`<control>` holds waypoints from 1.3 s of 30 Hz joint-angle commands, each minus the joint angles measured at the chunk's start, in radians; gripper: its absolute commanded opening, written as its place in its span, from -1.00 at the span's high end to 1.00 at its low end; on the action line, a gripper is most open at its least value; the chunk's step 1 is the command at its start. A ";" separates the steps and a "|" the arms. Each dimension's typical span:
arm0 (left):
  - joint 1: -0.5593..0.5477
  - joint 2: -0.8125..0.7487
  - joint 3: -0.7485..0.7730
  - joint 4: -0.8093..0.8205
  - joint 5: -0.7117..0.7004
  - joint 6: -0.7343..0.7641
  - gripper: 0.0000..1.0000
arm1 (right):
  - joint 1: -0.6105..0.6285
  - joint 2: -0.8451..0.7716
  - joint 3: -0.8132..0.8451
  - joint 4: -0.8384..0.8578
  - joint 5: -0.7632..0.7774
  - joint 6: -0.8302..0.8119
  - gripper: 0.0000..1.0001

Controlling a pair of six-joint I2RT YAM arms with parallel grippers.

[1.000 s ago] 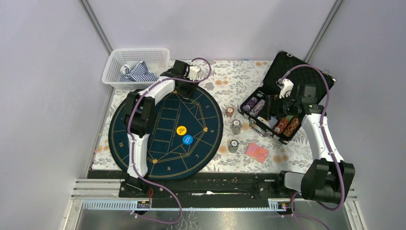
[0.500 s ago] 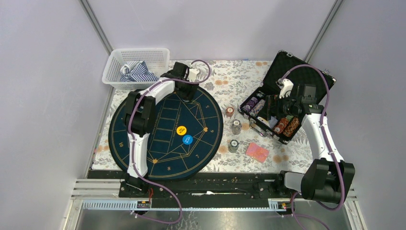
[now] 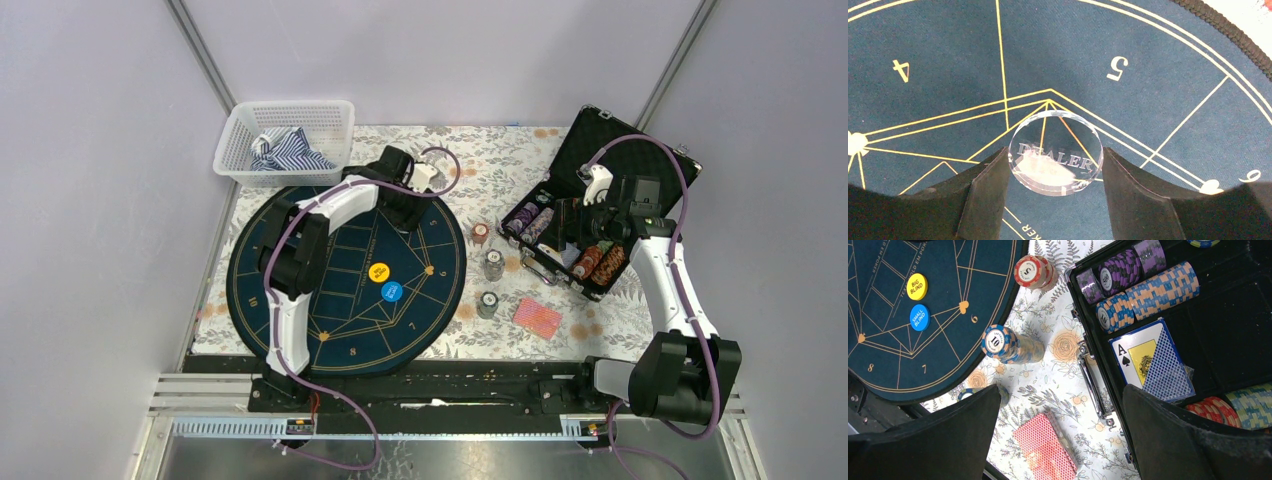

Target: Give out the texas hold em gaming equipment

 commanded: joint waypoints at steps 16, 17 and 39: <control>-0.018 0.006 0.024 -0.013 0.026 0.026 -0.79 | 0.001 -0.001 0.003 0.020 -0.021 -0.014 -0.99; -0.017 -0.004 0.034 -0.030 0.028 0.029 -0.86 | 0.001 -0.002 0.002 0.020 -0.021 -0.014 -0.99; 0.059 -0.465 -0.414 -0.117 0.170 0.274 -0.78 | 0.001 -0.063 0.001 -0.032 -0.016 -0.045 -0.99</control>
